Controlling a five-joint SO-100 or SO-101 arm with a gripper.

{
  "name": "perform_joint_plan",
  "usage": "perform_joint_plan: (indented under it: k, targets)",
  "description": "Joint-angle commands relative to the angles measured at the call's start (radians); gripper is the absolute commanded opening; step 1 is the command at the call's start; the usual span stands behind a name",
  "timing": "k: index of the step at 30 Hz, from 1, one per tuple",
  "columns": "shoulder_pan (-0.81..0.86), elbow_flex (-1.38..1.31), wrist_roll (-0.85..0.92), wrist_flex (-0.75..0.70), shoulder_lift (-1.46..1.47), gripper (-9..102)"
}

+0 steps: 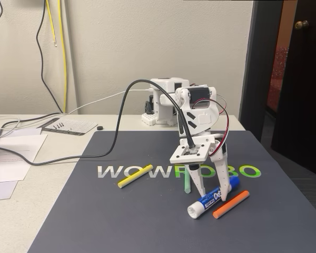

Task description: Pick up the blue marker.

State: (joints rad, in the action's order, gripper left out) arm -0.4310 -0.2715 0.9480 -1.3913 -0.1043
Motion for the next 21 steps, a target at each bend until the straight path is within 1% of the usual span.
perform_joint_plan:
  k: [1, 4, 8, 16, 19, 21]
  targets:
    - [0.012, -0.041, 0.006, -0.018, -0.009, 13]
    - [0.02, -0.041, 0.0, -0.043, -0.028, 10]
    - [0.032, -0.041, -0.025, -0.112, -0.066, 10]
    - [0.035, -0.041, -0.161, -0.241, -0.098, 6]
    - [0.026, -0.041, -0.201, -0.264, -0.101, 0]
    - [0.023, -0.041, -0.215, -0.275, -0.1, 0]
